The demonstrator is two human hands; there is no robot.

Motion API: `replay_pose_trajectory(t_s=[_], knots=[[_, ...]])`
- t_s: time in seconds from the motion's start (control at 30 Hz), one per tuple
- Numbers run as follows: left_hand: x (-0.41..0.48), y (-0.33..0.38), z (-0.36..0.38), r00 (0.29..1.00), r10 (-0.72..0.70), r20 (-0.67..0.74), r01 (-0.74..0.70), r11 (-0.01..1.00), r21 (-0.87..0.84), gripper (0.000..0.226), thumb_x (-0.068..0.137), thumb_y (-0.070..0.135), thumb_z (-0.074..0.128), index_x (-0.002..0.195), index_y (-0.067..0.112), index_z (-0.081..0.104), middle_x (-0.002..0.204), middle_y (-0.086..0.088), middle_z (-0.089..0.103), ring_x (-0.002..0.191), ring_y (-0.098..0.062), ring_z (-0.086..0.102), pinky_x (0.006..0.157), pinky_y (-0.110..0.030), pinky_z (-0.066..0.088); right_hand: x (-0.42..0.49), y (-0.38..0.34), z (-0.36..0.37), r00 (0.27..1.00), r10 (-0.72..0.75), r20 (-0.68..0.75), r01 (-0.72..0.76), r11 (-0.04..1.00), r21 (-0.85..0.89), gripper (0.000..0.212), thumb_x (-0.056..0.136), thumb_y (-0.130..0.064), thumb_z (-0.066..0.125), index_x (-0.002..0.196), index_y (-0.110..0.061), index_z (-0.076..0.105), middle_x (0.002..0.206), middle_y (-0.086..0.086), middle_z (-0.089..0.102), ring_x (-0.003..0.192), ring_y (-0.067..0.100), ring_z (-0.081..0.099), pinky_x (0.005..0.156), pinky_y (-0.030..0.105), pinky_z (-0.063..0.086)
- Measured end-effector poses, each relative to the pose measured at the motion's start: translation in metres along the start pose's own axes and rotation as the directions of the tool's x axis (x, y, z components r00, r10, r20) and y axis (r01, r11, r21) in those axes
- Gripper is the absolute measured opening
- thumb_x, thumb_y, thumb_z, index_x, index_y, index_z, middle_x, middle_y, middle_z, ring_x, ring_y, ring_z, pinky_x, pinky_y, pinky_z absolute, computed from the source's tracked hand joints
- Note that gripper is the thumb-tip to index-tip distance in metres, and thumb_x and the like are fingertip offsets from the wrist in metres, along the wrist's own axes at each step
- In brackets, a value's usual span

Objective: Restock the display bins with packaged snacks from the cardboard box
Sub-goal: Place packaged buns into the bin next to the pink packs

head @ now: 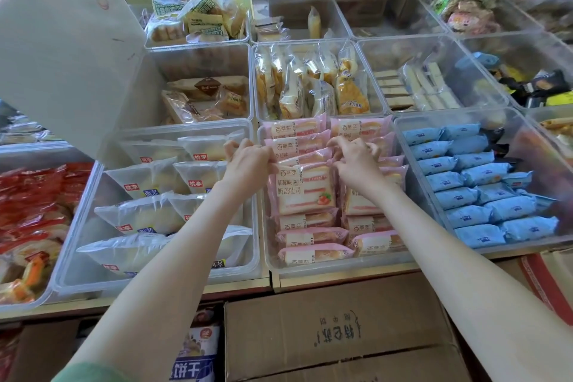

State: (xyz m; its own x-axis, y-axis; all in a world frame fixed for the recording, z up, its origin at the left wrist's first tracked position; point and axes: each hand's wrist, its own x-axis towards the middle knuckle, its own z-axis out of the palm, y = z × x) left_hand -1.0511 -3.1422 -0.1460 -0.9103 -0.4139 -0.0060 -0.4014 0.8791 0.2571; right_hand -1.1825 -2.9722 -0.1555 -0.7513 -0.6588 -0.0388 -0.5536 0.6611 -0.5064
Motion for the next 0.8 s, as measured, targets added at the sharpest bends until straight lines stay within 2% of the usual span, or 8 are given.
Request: replay_pose_trajectory(t_s=[0.1, 0.2, 0.33, 0.47, 0.53, 0.63, 0.73, 0.8], knots=[[-0.003, 0.001, 0.0, 0.982, -0.014, -0.189, 0.0, 0.997, -0.077, 0.01, 0.089, 0.02, 0.061, 0.091, 0.014, 0.07, 0.1, 0.0, 0.07, 0.097, -0.022, 0.044, 0.086, -0.034, 0.017, -0.003, 0.002, -0.002, 0.994, -0.016, -0.106, 0.019, 0.999, 0.034, 0.032, 0.087, -0.002, 0.054, 0.111, -0.024, 0.056, 0.096, -0.006, 0.063, 0.107, 0.016, 0.044, 0.077, 0.023, 0.012], [-0.005, 0.006, -0.002, 0.95, -0.025, -0.311, -0.016, 0.992, -0.129, 0.009, 0.086, 0.01, 0.061, 0.082, 0.006, 0.067, 0.093, -0.008, 0.07, 0.089, -0.031, 0.053, 0.083, -0.04, 0.03, -0.003, 0.0, -0.007, 0.979, -0.025, -0.203, 0.042, 0.996, 0.079, 0.026, 0.085, -0.002, 0.057, 0.106, -0.018, 0.059, 0.094, -0.003, 0.064, 0.101, 0.018, 0.047, 0.082, 0.025, 0.016], [-0.01, 0.011, -0.006, 0.952, -0.072, -0.296, 0.001, 0.972, -0.234, 0.009, 0.089, 0.004, 0.057, 0.085, 0.0, 0.063, 0.095, -0.013, 0.065, 0.088, -0.031, 0.056, 0.071, -0.035, 0.039, -0.002, -0.002, -0.01, 0.969, -0.055, -0.24, 0.082, 0.991, 0.104, 0.009, 0.087, -0.009, 0.06, 0.094, -0.013, 0.061, 0.093, -0.002, 0.065, 0.099, 0.019, 0.049, 0.084, 0.026, 0.018], [-0.011, 0.011, -0.008, 0.953, -0.12, -0.278, 0.047, 0.966, -0.254, 0.012, 0.092, 0.003, 0.051, 0.093, -0.002, 0.063, 0.098, -0.016, 0.061, 0.094, -0.03, 0.053, 0.072, -0.026, 0.032, 0.0, -0.005, -0.008, 0.949, -0.089, -0.303, 0.106, 0.994, 0.04, 0.012, 0.086, -0.003, 0.059, 0.089, -0.013, 0.063, 0.091, -0.002, 0.063, 0.099, 0.022, 0.049, 0.083, 0.028, 0.02], [-0.009, 0.013, -0.01, 0.945, -0.161, -0.284, 0.08, 0.958, -0.275, 0.014, 0.092, 0.001, 0.05, 0.095, -0.002, 0.063, 0.097, -0.017, 0.059, 0.093, -0.03, 0.053, 0.072, -0.026, 0.032, 0.0, -0.008, -0.008, 0.936, -0.103, -0.336, 0.118, 0.993, 0.024, 0.015, 0.086, -0.002, 0.058, 0.095, -0.013, 0.064, 0.093, -0.001, 0.065, 0.1, 0.023, 0.049, 0.084, 0.029, 0.02], [-0.006, 0.011, -0.013, 0.913, -0.25, -0.324, 0.139, 0.934, -0.328, 0.016, 0.092, 0.001, 0.047, 0.093, -0.001, 0.063, 0.095, -0.015, 0.06, 0.084, -0.028, 0.053, 0.068, -0.027, 0.032, -0.011, -0.011, -0.01, 0.924, -0.078, -0.373, 0.095, 0.995, 0.028, 0.026, 0.089, -0.005, 0.056, 0.114, -0.011, 0.058, 0.103, 0.004, 0.064, 0.105, 0.027, 0.049, 0.086, 0.033, 0.024], [-0.004, 0.001, -0.021, 0.863, -0.328, -0.384, 0.175, 0.908, -0.382, 0.013, 0.092, 0.004, 0.051, 0.09, -0.001, 0.063, 0.092, -0.014, 0.06, 0.077, -0.022, 0.047, 0.063, -0.023, 0.024, -0.038, -0.006, 0.002, 0.945, -0.092, -0.315, 0.1, 0.995, 0.009, 0.03, 0.091, -0.003, 0.047, 0.119, -0.009, 0.054, 0.11, 0.007, 0.061, 0.109, 0.028, 0.047, 0.091, 0.037, 0.026], [-0.001, -0.003, -0.027, 0.853, -0.342, -0.395, 0.173, 0.898, -0.404, 0.012, 0.092, 0.005, 0.052, 0.09, -0.001, 0.063, 0.092, -0.016, 0.06, 0.079, -0.027, 0.052, 0.065, -0.026, 0.029, -0.053, -0.004, 0.014, 0.976, -0.162, -0.148, 0.156, 0.987, -0.046, 0.035, 0.089, 0.003, 0.044, 0.12, -0.012, 0.052, 0.115, 0.005, 0.057, 0.115, 0.021, 0.04, 0.095, 0.033, 0.022]])
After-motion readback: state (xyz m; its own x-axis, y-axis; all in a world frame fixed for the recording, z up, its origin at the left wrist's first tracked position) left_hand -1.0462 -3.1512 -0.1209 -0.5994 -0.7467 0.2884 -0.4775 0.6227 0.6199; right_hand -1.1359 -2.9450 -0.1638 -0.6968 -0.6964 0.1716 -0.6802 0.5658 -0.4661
